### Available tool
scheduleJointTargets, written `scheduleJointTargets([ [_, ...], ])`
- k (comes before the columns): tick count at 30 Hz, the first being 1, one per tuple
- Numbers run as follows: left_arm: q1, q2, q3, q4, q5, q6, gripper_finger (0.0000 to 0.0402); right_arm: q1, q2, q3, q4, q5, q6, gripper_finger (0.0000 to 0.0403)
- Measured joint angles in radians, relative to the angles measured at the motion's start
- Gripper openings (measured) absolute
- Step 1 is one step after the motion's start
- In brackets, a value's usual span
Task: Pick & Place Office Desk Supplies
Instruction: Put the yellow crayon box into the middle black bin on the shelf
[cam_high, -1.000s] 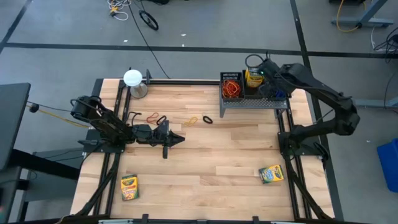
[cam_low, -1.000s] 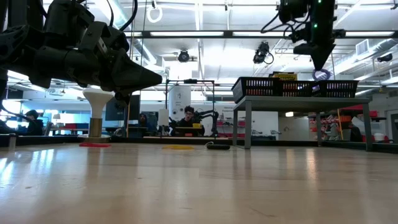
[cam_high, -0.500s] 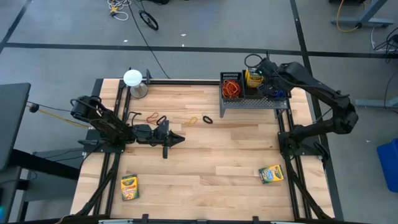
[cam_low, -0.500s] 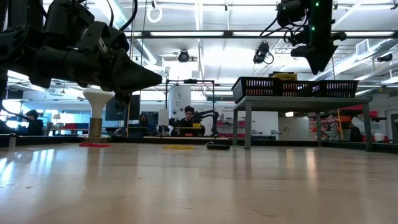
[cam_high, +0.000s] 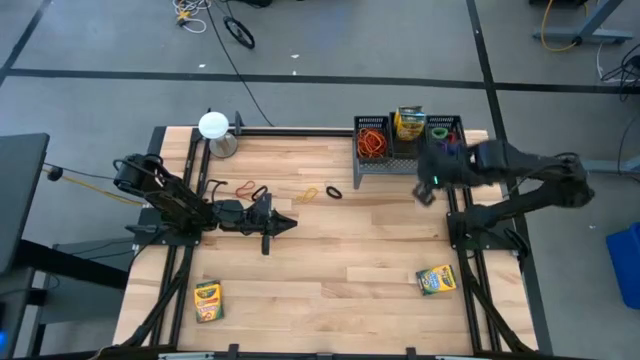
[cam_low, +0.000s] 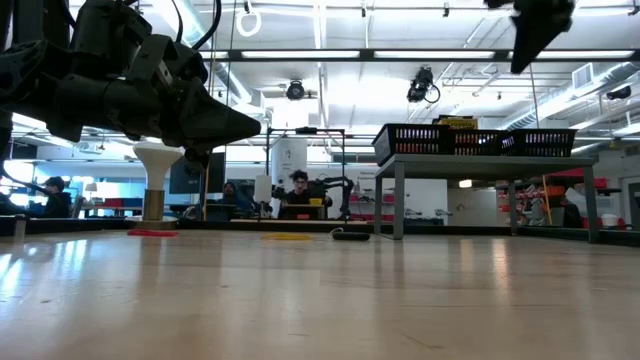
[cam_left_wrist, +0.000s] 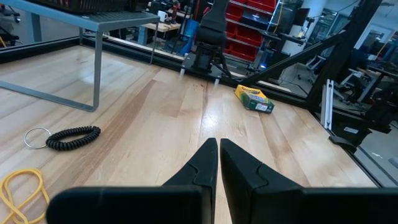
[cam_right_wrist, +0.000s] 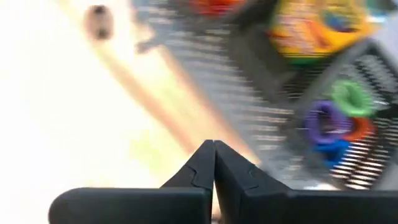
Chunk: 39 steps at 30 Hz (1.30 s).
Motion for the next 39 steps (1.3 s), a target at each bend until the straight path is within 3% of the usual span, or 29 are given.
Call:
scheduleJointTargets([
  [8, -0.002, 0.0, 0.0, 0.0, 0.0, 0.0, 0.0023, 0.513, 0.139, 0.0, -0.007, 0.02, 0.295, 0.0007],
  [17, 0.0, 0.0, 0.003, -0.003, -0.032, 0.0, 0.0023, 0.783, 0.425, 0.0, 0.06, 0.042, 0.412, 0.0006],
  [20, 0.001, 0.0, 0.028, -0.029, -0.003, -0.002, 0.0023, 0.83, 0.481, 0.0, 0.223, 0.092, 0.363, 0.0003],
  [23, -0.01, -0.014, 0.07, -0.137, 0.186, -0.004, 0.0019, 0.861, 0.529, 0.0, 0.396, 0.152, 0.271, 0.0003],
  [25, -0.055, -0.043, 0.103, -0.267, 0.256, 0.019, 0.0011, 0.866, 0.558, 0.0, 0.483, 0.177, 0.218, 0.0003],
  [27, -0.121, -0.081, 0.139, -0.433, 0.223, 0.064, 0.0006, 0.864, 0.584, 0.0, 0.556, 0.212, 0.161, 0.0002],
  [33, -0.31, -0.154, 0.315, -0.934, -0.029, 0.05, 0.0009, 0.836, 0.656, -0.016, 0.781, 0.281, -0.019, 0.0002],
  [35, -0.347, -0.153, 0.359, -0.965, -0.056, 0.045, 0.0013, 0.816, 0.659, -0.088, 0.965, 0.277, -0.106, 0.0002],
  [39, -0.358, -0.142, 0.442, -1.018, -0.035, 0.016, 0.0015, 0.739, 0.658, -0.309, 1.422, 0.155, -0.269, 0.0002],
])
